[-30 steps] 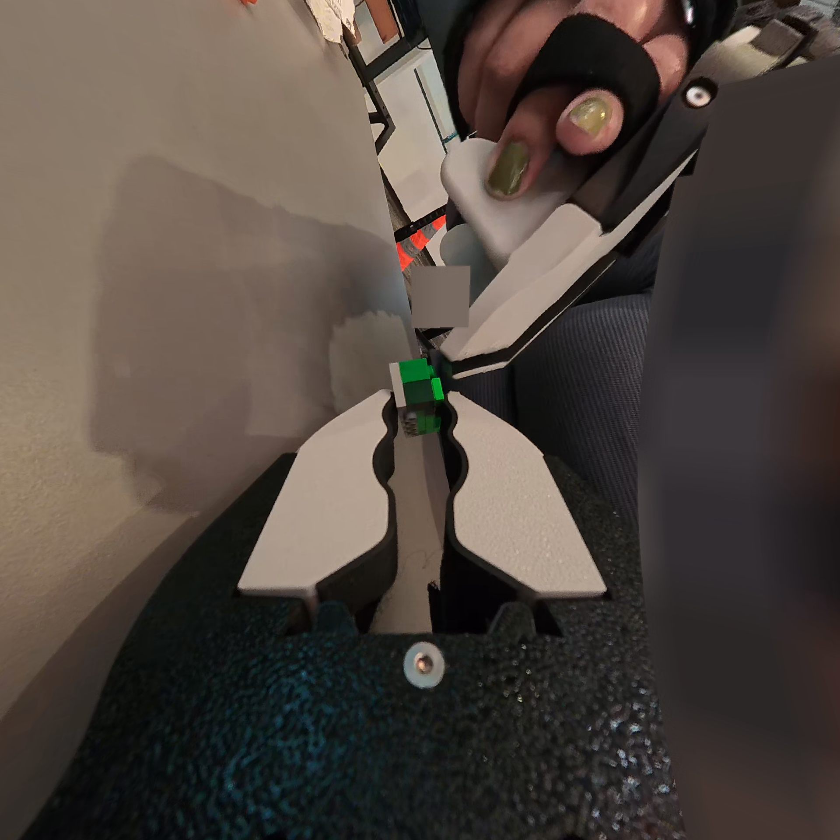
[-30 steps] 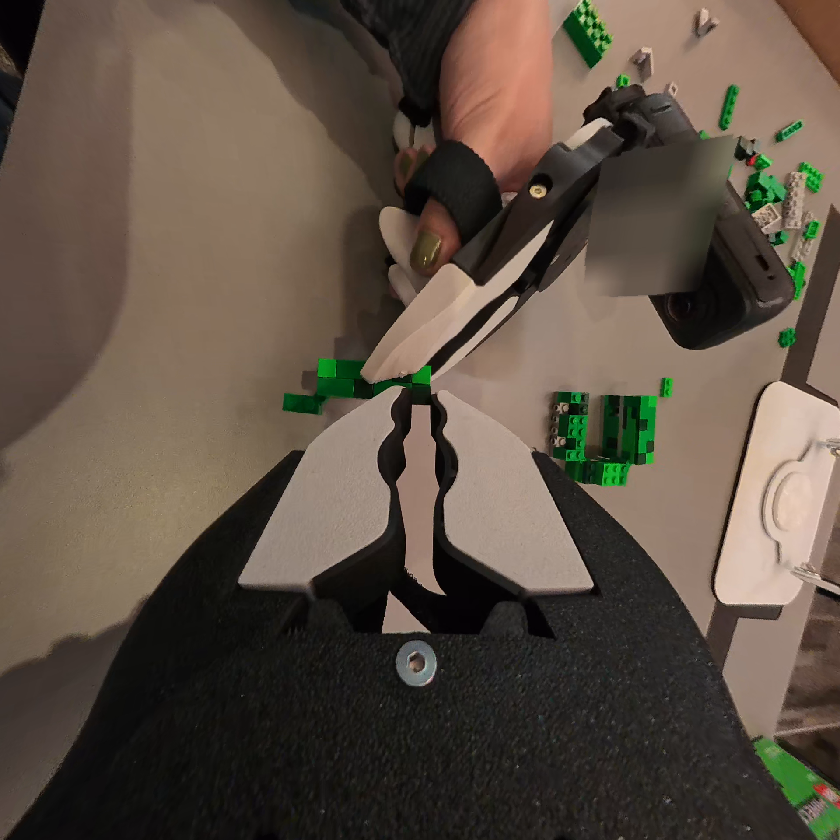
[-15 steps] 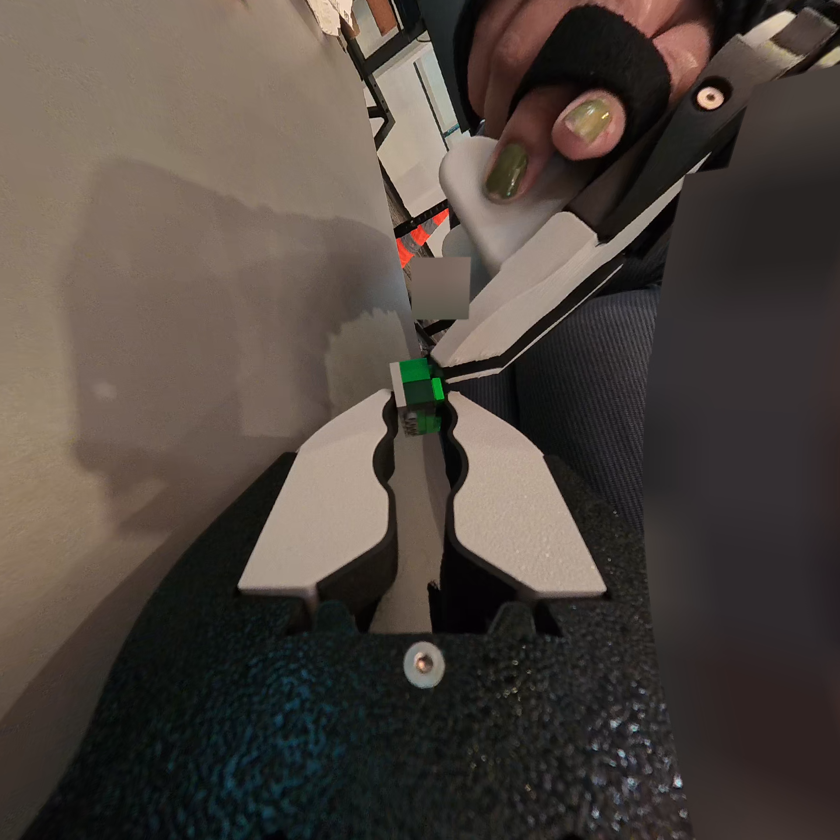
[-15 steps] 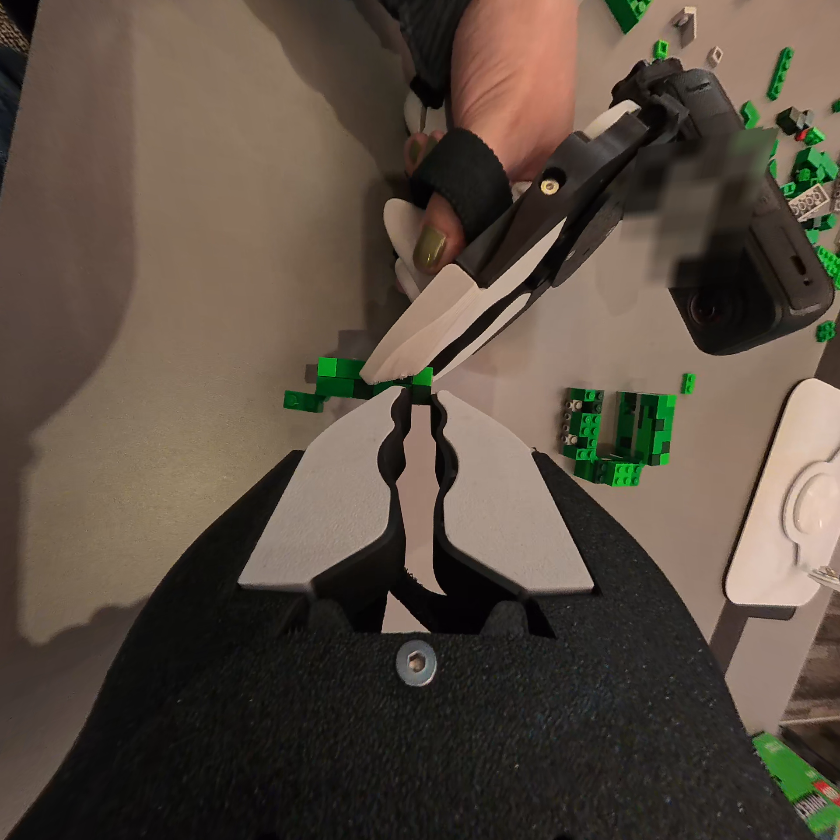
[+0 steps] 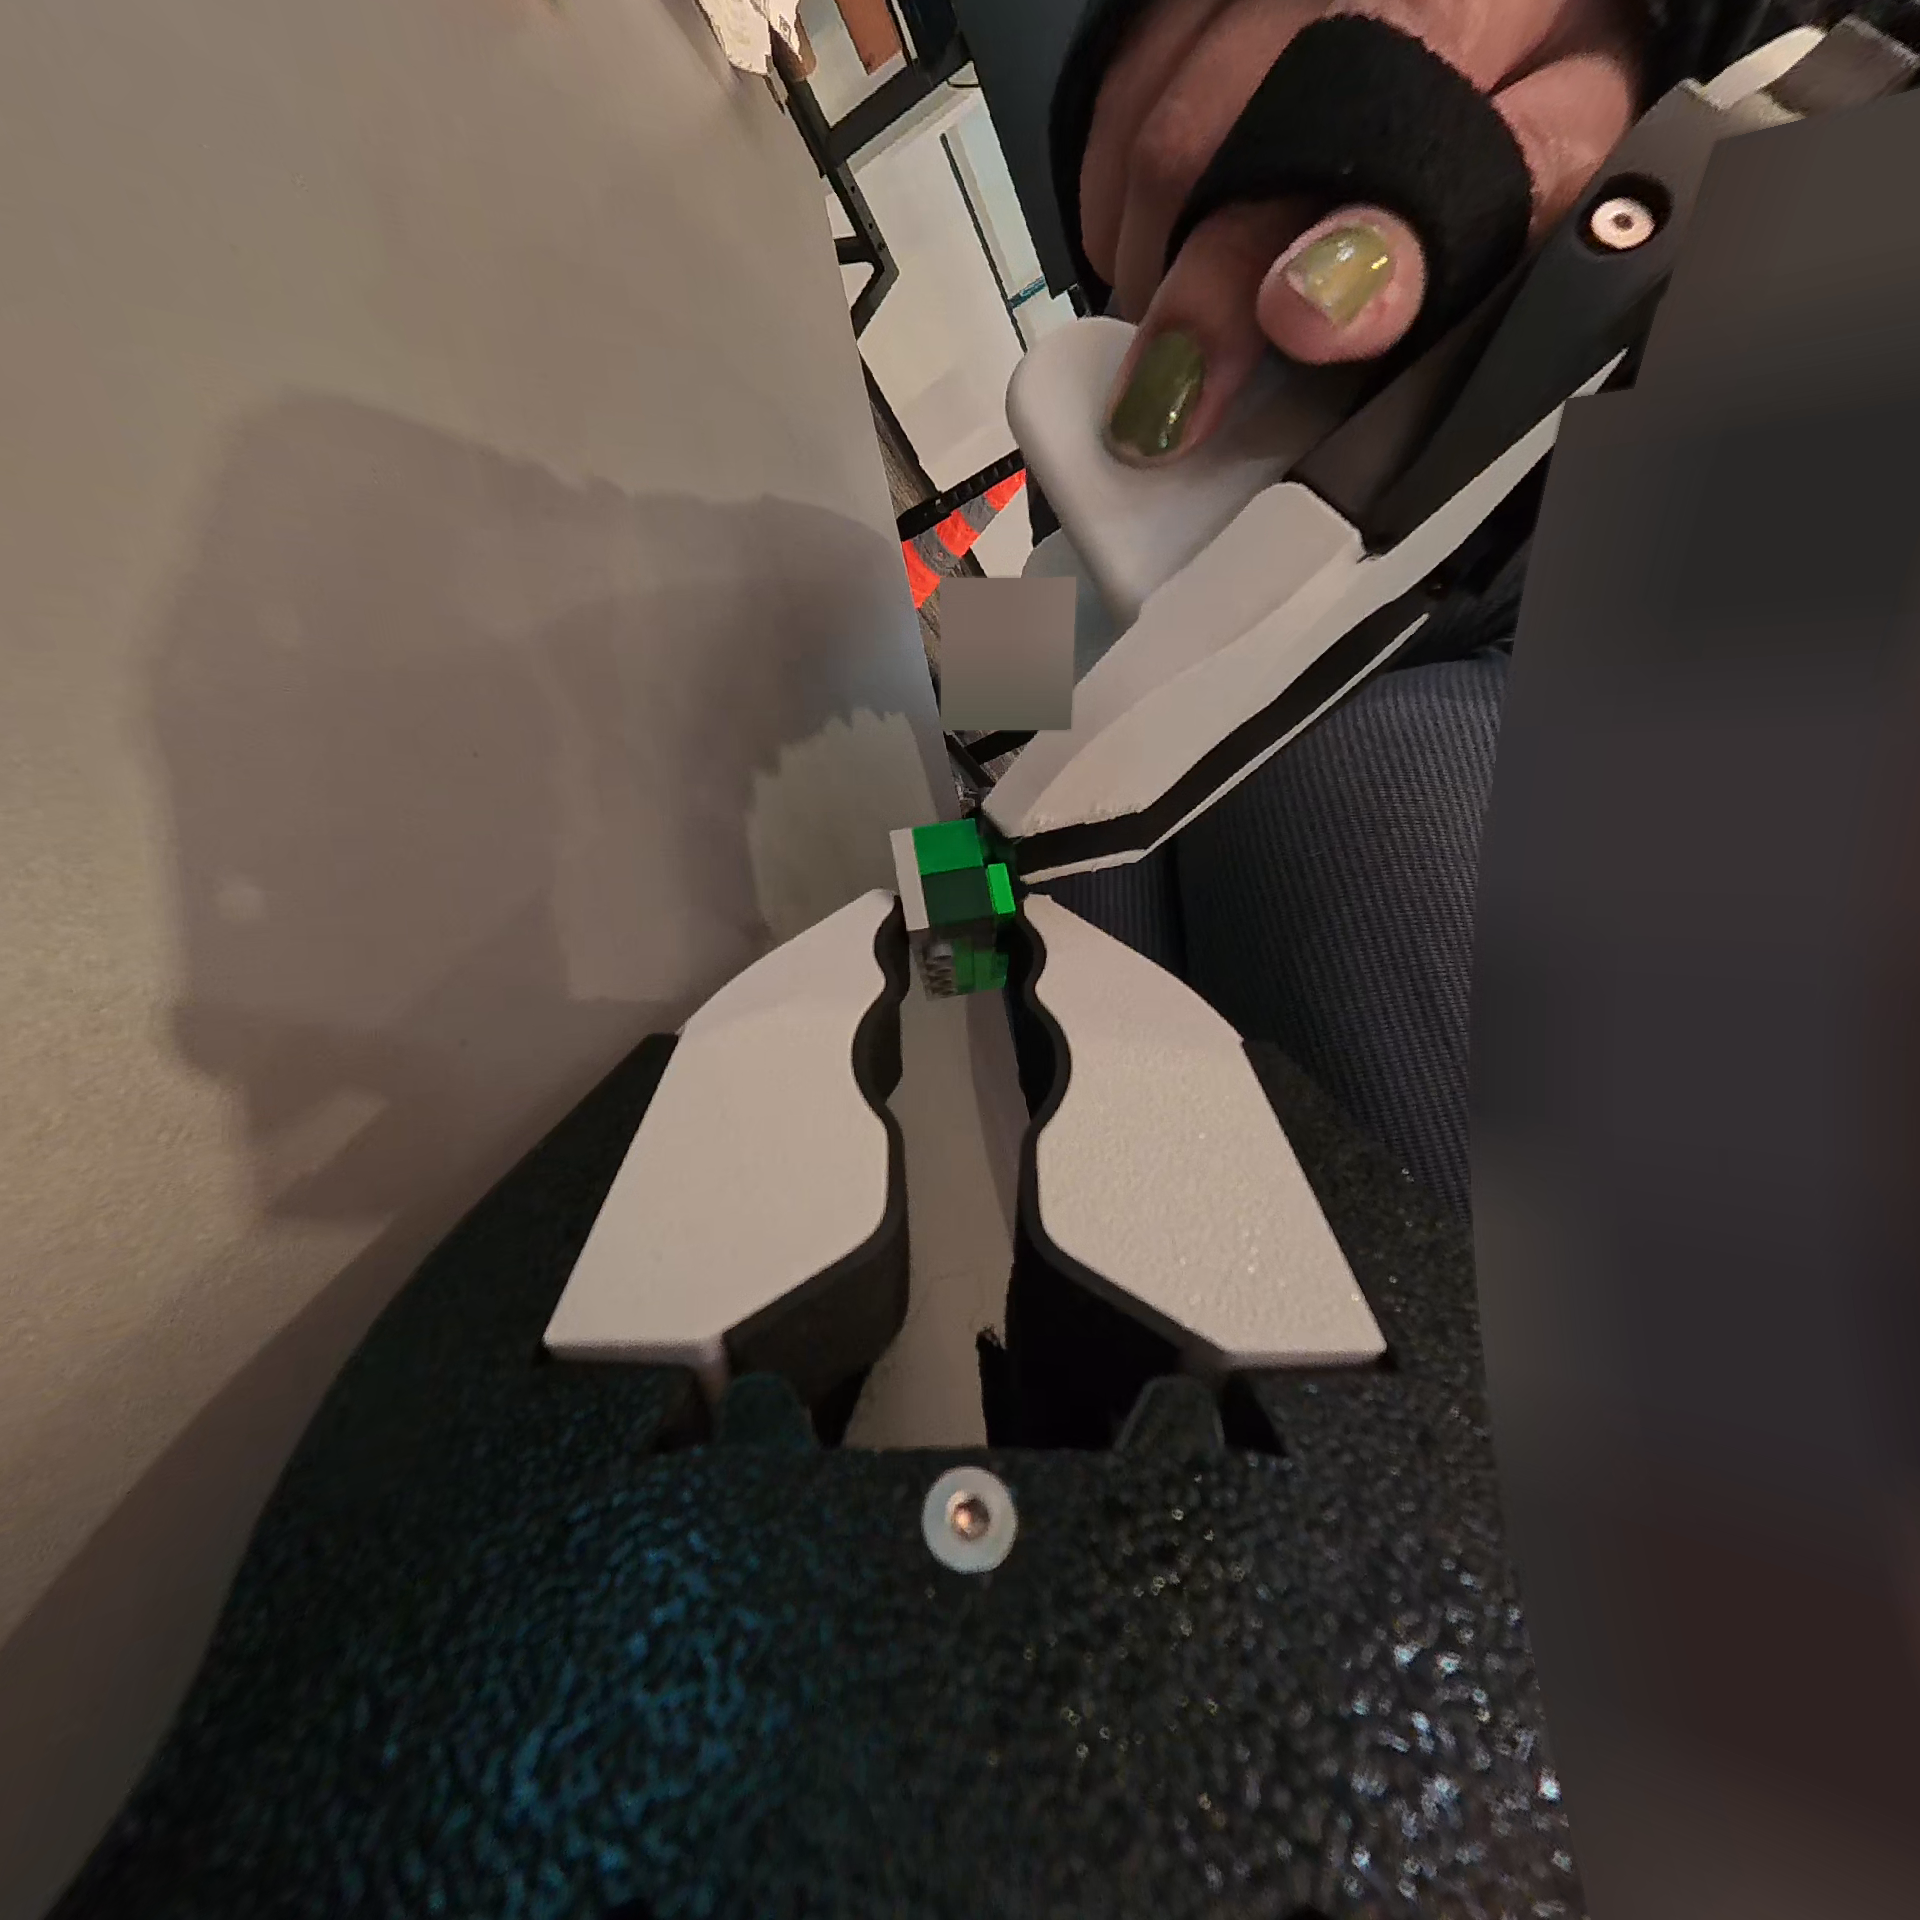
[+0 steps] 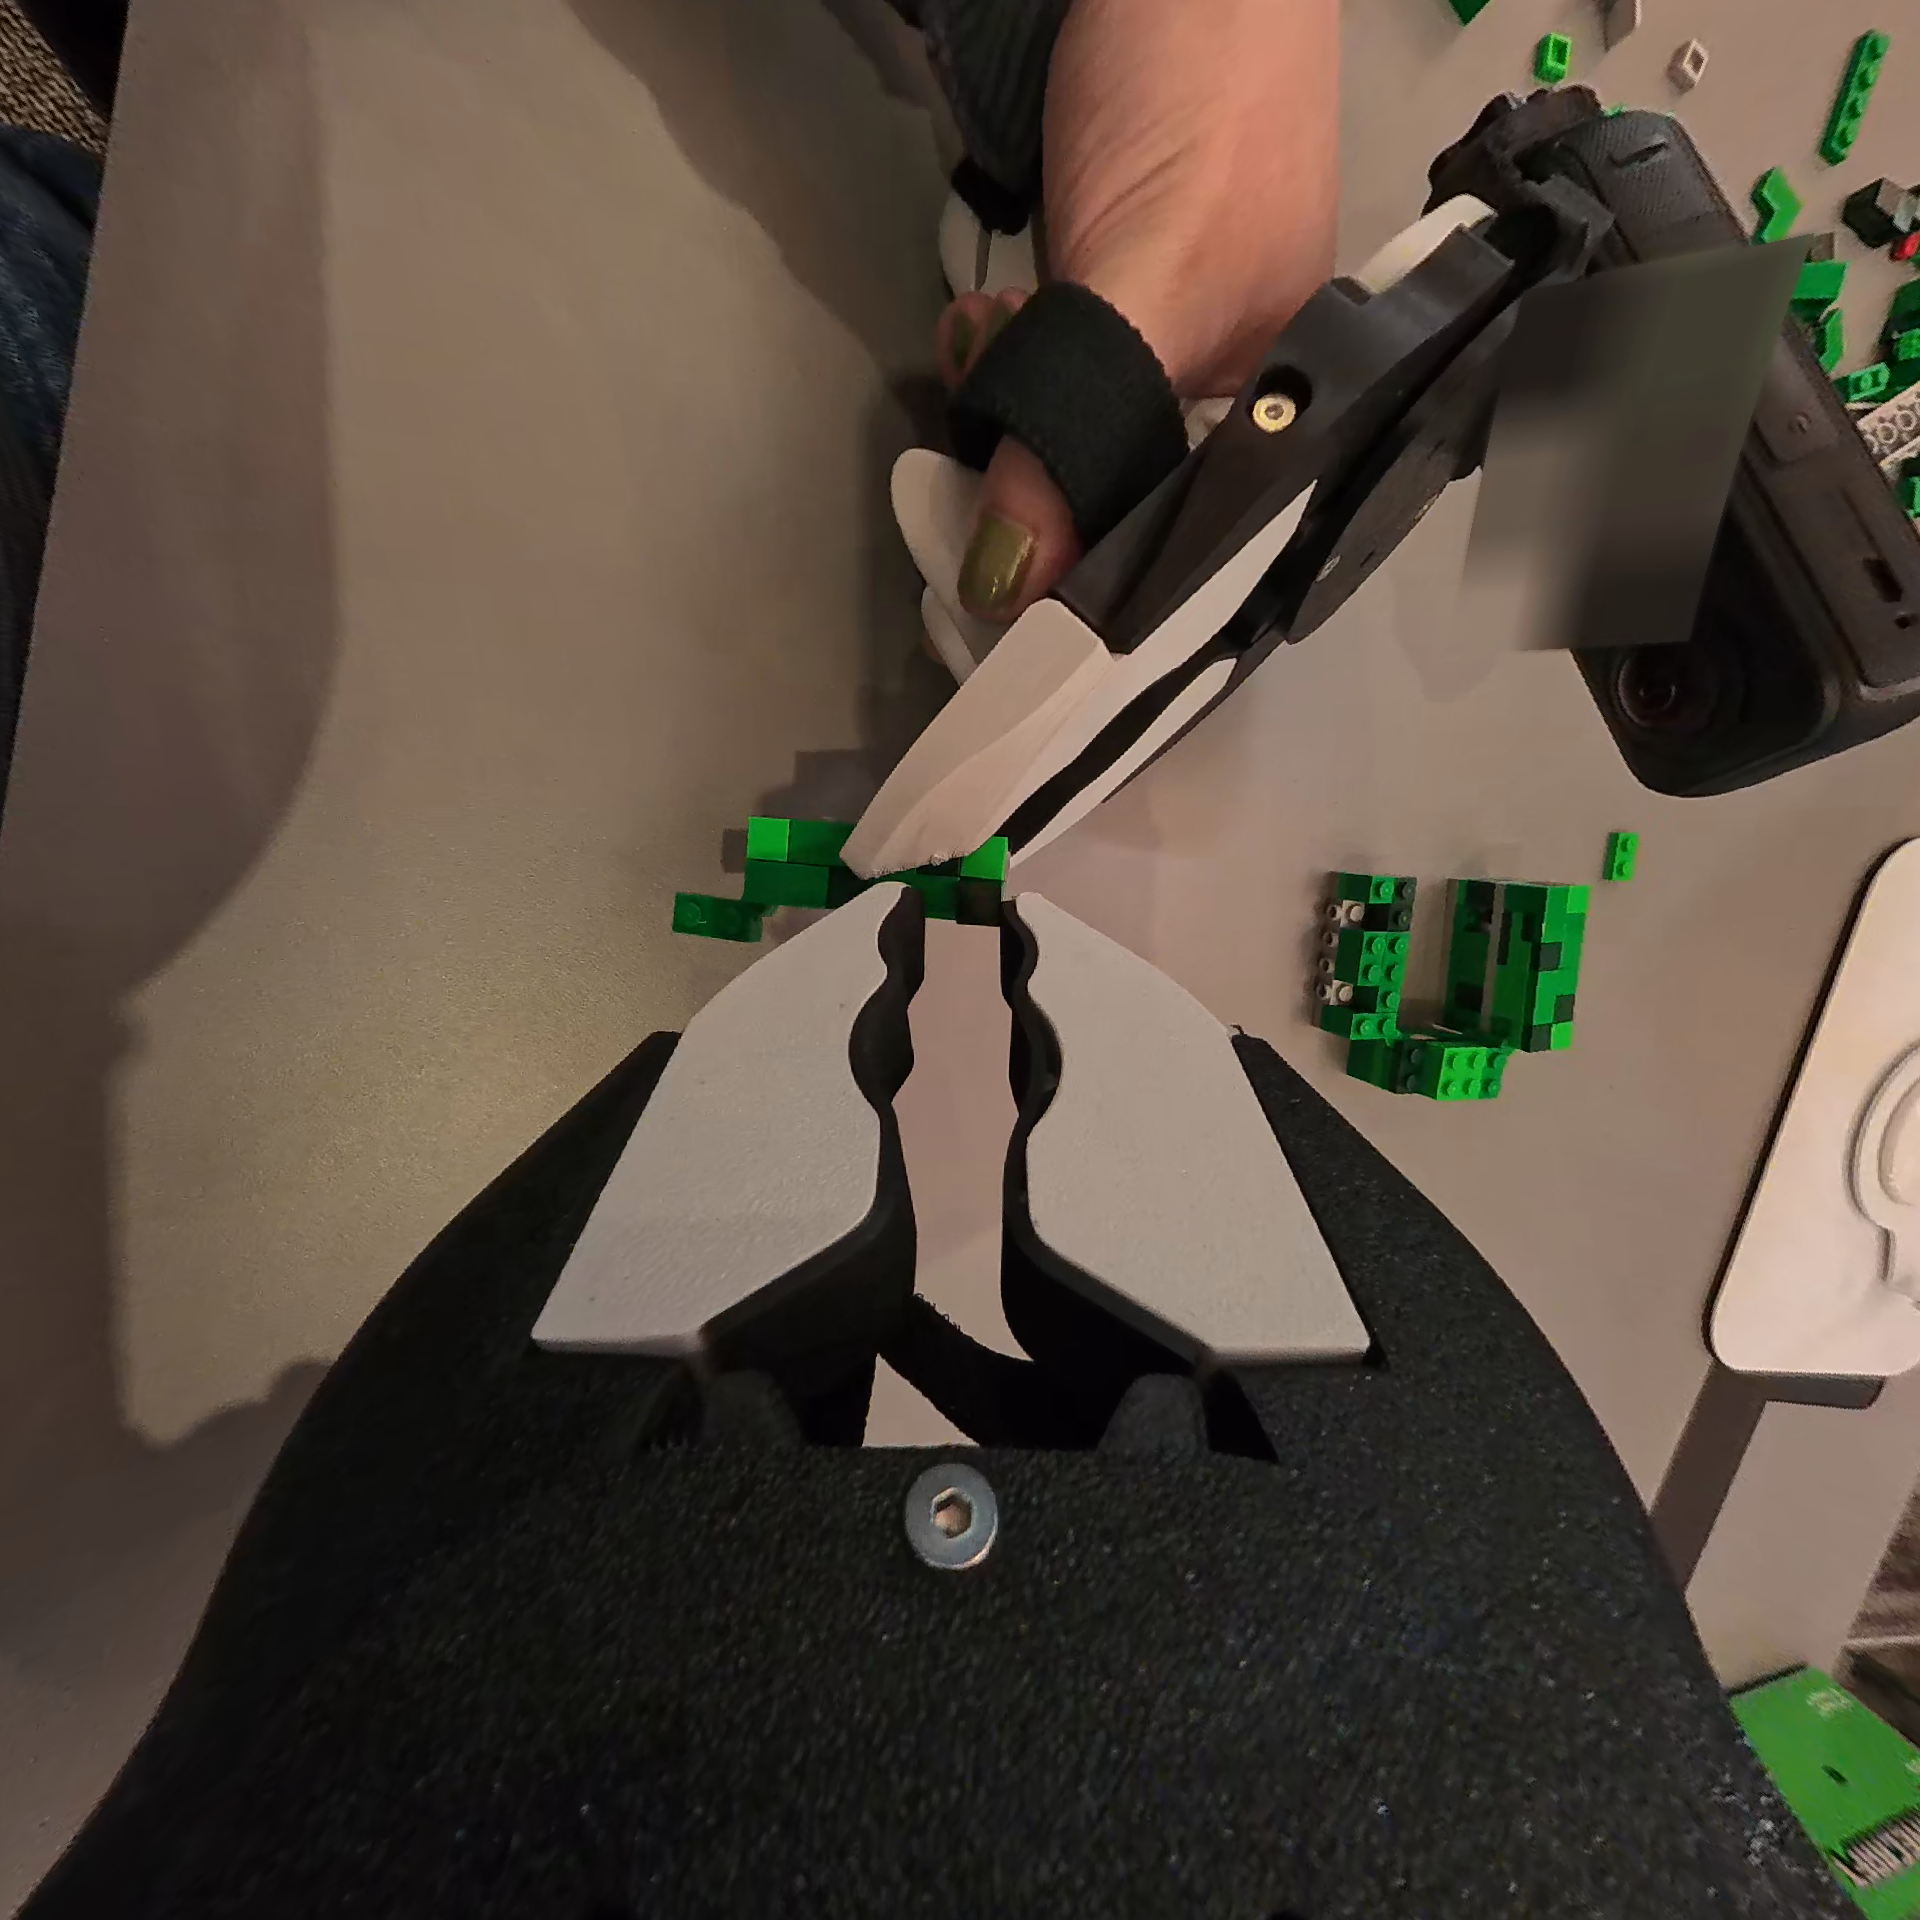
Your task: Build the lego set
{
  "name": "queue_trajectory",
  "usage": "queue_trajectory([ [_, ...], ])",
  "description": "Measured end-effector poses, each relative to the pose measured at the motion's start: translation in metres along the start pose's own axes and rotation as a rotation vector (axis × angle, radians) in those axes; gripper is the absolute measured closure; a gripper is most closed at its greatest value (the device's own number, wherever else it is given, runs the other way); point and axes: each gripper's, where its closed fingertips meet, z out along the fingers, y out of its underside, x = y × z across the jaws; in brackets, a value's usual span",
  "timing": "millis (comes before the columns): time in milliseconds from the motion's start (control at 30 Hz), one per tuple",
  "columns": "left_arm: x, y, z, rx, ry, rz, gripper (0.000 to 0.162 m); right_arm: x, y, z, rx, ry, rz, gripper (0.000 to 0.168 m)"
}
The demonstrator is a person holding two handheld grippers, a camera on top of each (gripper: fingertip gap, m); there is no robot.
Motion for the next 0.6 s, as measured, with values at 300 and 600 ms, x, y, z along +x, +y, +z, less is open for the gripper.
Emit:
queue_trajectory([
  [300, 0.0, 0.0, 0.0, -0.001, -0.002, 0.004, 0.145, 0.005, 0.001, -0.004, 0.021, 0.042, 0.03, 0.146],
  [600, 0.005, 0.003, 0.002, -0.016, 0.014, 0.05, 0.145, 0.003, 0.005, -0.009, 0.394, -0.319, 0.762, 0.134],
])
